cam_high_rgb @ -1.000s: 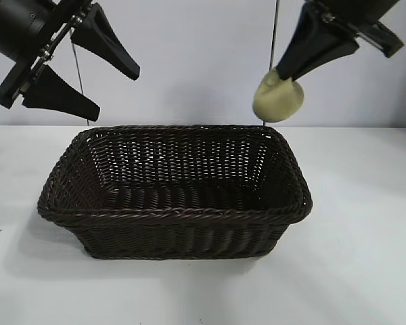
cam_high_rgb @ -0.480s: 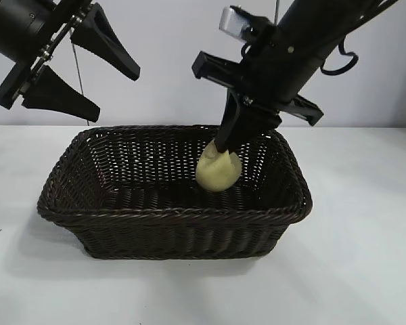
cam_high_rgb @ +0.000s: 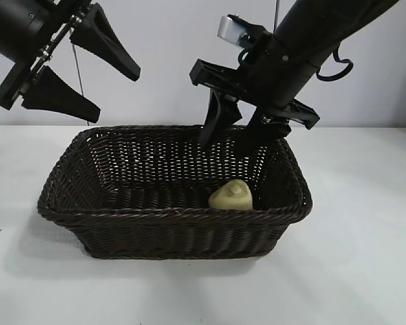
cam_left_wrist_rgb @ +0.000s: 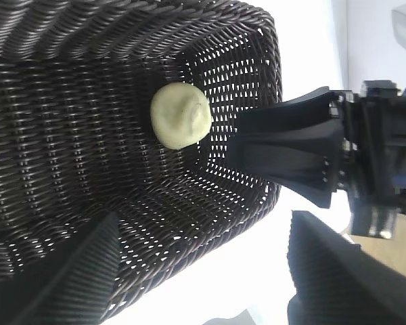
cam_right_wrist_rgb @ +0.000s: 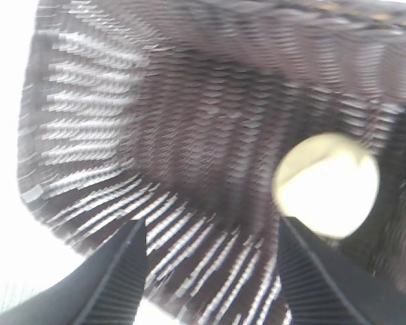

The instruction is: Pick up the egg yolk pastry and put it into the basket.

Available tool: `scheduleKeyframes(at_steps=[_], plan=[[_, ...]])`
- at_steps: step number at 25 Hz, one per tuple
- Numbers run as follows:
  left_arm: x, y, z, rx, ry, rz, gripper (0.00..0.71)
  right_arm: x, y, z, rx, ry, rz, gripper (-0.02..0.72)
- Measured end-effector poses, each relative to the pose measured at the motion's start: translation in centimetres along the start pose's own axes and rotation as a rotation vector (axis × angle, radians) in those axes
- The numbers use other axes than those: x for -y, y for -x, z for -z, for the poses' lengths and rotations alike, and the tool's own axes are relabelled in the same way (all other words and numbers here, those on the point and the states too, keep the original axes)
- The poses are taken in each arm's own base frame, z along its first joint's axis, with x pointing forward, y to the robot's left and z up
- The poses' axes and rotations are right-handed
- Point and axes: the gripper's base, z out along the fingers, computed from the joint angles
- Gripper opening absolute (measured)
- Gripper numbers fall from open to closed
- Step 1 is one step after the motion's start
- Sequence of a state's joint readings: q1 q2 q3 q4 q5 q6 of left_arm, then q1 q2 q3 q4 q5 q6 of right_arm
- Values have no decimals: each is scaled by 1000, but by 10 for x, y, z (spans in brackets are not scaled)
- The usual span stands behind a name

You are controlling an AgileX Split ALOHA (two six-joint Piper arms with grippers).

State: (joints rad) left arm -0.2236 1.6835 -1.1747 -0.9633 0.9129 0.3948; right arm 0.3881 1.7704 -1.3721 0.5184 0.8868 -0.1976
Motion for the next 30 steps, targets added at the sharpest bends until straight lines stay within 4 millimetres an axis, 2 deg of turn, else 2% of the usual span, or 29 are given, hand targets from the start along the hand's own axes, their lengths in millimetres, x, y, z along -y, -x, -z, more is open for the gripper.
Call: scheduleKeyframes(at_steps=[3,8,11,30], plan=[[0,0,0,-1,0,0,511,5,-2,17,-8,9,-4,423],[0,0,0,-1,-1,0,511,27,-2,52,22,39,-38,423],[0,0,0,-1,-1,0,511,36,-3,65,36,58,-53,423],[0,0,0,-1,-1,0,511,37,-4,66,25,65,-39,423]])
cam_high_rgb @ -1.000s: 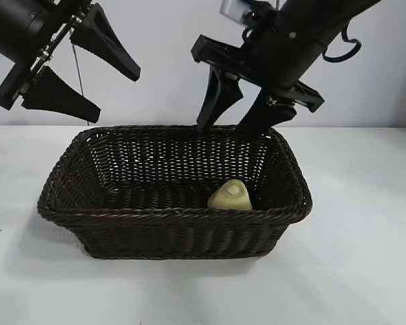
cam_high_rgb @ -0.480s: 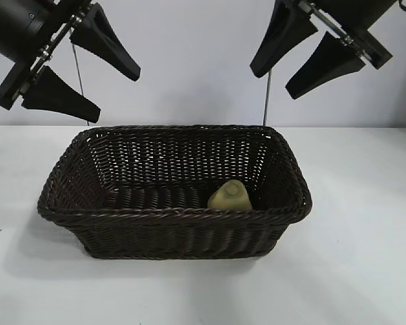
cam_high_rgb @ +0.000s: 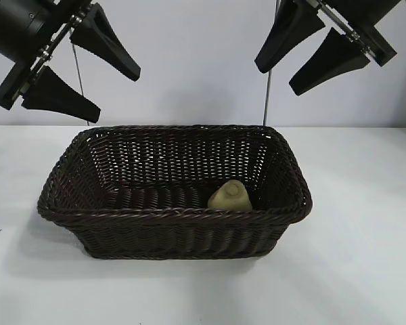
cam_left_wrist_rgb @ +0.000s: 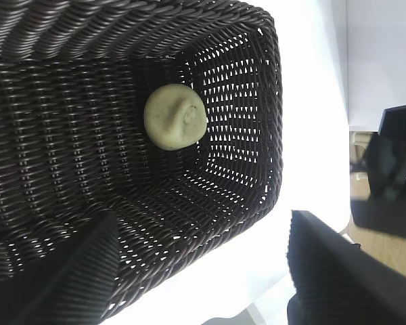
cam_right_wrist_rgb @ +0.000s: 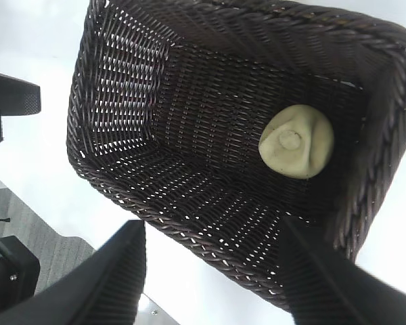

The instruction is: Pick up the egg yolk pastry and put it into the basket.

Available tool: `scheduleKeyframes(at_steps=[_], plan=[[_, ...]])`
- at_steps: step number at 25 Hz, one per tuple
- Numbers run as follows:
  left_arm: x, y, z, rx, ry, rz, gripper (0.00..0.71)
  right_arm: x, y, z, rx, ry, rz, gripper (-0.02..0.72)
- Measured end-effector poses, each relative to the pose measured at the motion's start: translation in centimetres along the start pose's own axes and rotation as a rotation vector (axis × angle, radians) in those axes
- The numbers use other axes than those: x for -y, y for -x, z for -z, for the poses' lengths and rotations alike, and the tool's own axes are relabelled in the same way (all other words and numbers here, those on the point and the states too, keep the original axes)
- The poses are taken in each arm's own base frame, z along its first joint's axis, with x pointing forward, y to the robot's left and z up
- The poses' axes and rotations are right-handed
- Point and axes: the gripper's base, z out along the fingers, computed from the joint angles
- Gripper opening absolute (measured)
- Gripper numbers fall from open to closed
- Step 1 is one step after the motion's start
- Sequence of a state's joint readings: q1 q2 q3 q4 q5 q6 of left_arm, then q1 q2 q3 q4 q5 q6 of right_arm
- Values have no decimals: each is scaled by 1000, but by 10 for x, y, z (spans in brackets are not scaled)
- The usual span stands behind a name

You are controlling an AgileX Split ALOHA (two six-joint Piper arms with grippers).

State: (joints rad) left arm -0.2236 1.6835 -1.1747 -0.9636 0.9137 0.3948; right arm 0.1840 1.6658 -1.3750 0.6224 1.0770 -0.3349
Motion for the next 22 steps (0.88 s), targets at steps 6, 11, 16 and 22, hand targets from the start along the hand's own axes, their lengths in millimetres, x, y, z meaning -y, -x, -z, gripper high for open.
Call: scheduleKeyframes(at_steps=[6,11,16,22], plan=[[0,0,0,0,0,0,511,0,0,0,-1,-1,1,423],[0,0,0,0,0,0,511,0,0,0,-1,-1,1,423],[0,0,0,0,0,0,511,0,0,0,-2,-4,2,423],[0,0,0,0,0,0,511,1,2,0,22,-12,2,423]])
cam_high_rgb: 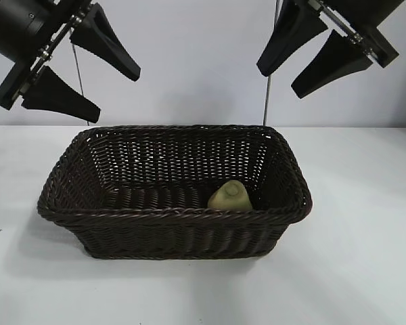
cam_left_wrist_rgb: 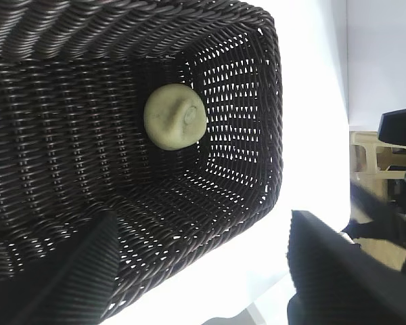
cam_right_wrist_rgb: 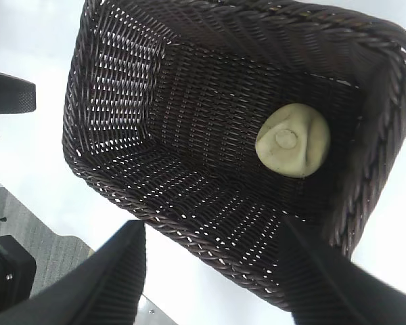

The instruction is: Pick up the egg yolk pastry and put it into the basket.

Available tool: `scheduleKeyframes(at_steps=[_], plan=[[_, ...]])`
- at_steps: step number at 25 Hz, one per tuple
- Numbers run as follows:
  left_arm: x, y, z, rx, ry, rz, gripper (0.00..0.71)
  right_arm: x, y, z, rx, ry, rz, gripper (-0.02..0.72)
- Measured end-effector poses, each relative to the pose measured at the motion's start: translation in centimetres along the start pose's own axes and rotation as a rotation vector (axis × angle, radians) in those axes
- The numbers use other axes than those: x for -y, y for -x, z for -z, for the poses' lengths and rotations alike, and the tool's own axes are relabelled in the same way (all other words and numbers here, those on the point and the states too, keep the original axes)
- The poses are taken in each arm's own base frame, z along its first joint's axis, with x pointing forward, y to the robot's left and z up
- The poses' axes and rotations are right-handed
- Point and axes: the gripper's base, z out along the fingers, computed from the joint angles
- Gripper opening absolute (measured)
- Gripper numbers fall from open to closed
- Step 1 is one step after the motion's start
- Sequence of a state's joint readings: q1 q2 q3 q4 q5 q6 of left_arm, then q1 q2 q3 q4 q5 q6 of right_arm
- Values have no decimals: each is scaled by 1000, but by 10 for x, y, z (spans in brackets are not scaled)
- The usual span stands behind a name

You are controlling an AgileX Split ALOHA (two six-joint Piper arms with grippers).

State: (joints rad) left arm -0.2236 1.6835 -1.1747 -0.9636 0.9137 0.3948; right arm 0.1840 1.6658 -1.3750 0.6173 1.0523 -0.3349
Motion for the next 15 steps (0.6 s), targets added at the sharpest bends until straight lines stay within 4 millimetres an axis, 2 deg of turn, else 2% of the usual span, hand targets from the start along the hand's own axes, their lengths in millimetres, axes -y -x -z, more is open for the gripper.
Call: scheduleKeyframes(at_steps=[15], plan=[[0,0,0,0,0,0,511,0,0,0,1,0,-8,423]])
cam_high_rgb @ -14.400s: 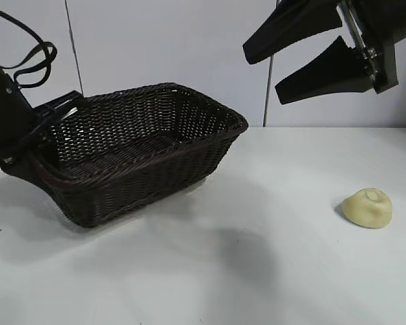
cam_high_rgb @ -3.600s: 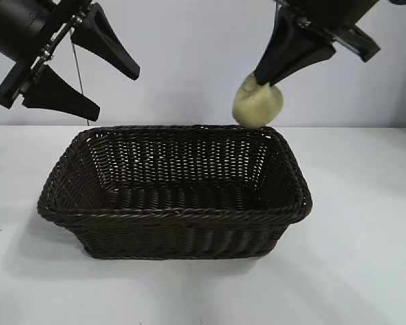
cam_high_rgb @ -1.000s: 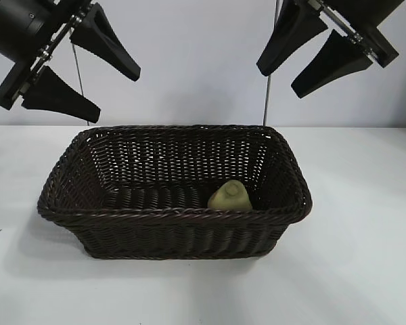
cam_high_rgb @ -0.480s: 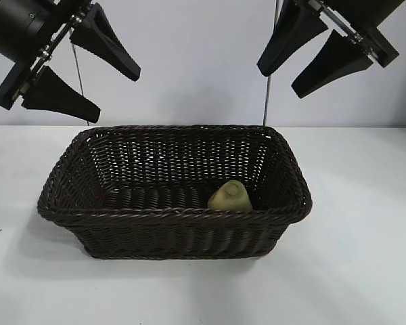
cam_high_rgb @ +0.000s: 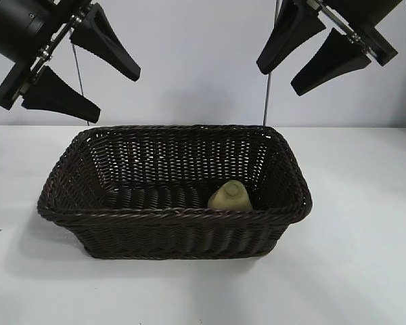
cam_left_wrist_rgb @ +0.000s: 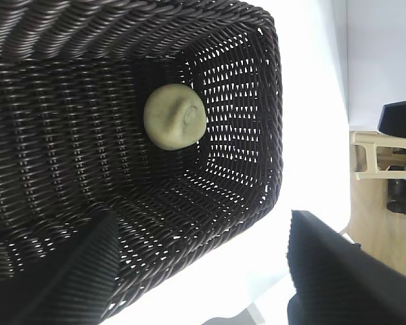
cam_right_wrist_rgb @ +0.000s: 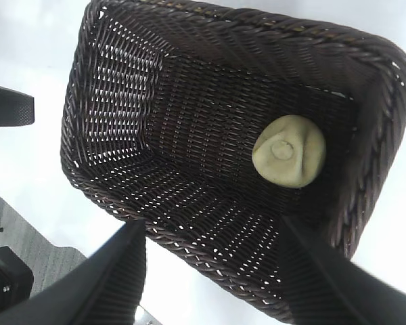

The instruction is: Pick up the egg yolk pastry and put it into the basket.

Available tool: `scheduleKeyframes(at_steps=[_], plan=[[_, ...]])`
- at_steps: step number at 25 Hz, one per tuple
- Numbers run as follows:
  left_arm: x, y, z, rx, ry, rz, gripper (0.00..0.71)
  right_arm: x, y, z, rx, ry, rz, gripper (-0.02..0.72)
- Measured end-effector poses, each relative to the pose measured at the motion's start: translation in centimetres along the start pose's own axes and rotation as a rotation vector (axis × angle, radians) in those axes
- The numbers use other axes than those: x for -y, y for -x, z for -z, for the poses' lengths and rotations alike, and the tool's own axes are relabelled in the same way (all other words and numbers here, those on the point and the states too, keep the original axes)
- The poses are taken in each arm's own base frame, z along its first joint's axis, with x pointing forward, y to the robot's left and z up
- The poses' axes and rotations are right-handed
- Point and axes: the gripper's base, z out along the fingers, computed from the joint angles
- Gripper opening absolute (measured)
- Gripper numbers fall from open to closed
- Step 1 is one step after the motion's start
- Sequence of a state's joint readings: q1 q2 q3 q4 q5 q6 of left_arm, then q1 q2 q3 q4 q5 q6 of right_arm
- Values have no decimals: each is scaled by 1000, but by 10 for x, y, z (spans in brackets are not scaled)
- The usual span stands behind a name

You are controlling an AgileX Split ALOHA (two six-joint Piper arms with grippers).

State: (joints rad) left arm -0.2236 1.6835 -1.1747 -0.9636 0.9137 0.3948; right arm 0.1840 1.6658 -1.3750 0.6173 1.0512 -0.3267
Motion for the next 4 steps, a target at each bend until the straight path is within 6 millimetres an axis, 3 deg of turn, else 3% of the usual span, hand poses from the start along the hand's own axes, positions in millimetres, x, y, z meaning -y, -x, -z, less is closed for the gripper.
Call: scheduleKeyframes(at_steps=[4], plan=[[0,0,0,0,0,0,511,0,0,0,0,0,0,423]])
